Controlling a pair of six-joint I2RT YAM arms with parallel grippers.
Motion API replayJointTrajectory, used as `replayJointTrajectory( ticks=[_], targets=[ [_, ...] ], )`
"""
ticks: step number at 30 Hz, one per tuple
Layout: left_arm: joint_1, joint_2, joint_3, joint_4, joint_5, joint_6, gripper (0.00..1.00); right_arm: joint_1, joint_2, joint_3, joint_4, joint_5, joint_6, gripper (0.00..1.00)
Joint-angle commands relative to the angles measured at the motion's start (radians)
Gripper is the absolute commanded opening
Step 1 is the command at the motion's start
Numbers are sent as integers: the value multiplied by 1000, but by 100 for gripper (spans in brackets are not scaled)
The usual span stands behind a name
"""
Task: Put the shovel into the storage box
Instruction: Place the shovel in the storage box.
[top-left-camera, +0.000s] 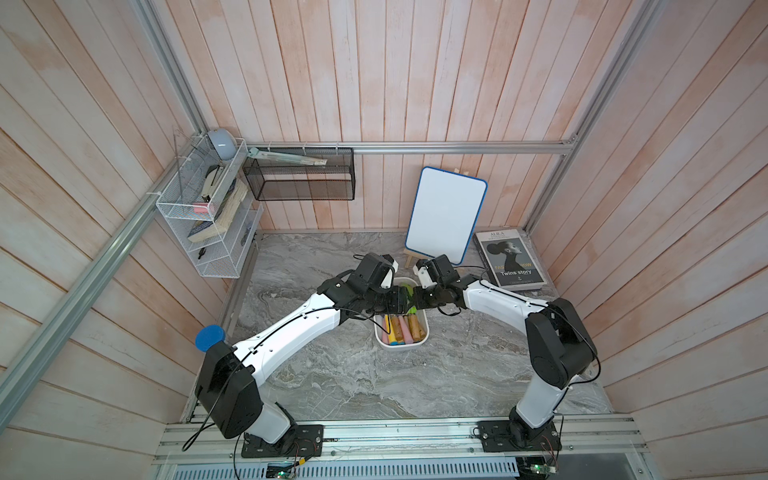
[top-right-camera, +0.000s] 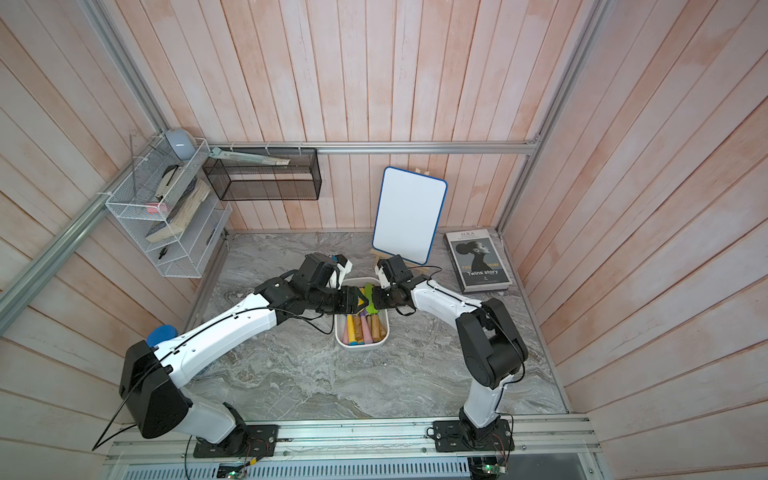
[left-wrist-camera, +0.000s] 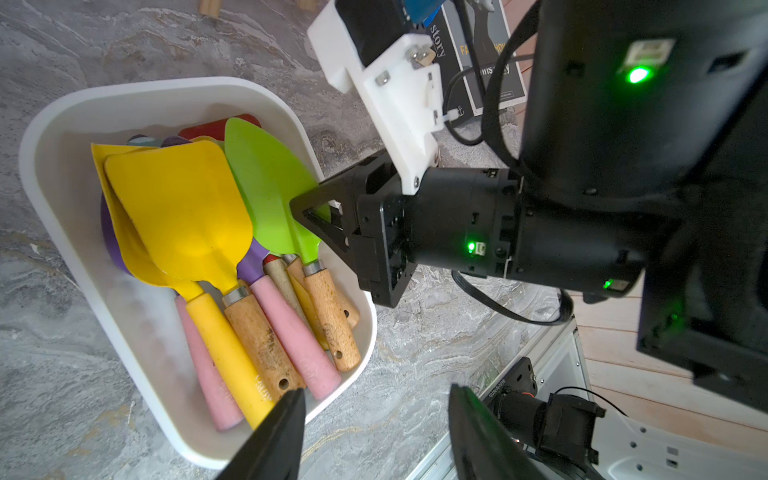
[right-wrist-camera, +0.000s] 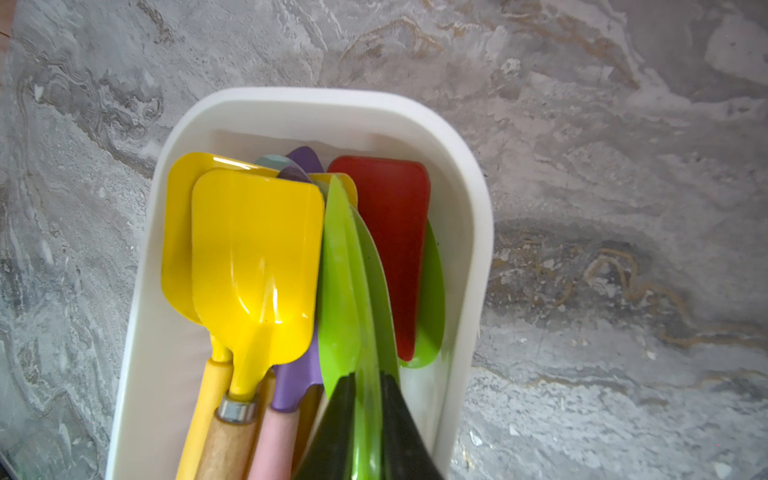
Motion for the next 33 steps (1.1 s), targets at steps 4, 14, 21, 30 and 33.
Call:
replayJointTrajectory(
  ticks=[4, 14, 21, 30, 33],
  targets=[
    [-3, 4, -6, 35, 19, 26, 60, 10, -11, 1, -50, 27, -3, 27],
    [-3, -49, -30, 103, 29, 45, 60, 10, -52, 30, -109, 91, -22, 37],
    [-4, -142, -115, 214, -55, 58, 61, 8, -114, 24, -146, 164, -32, 56],
    [35, -275, -225, 239, -224, 85, 61, -31, -233, -52, -174, 261, -33, 65],
    [95, -340, -272, 243, -266, 86, 67, -76, -303, -99, -182, 289, -37, 66]
  ],
)
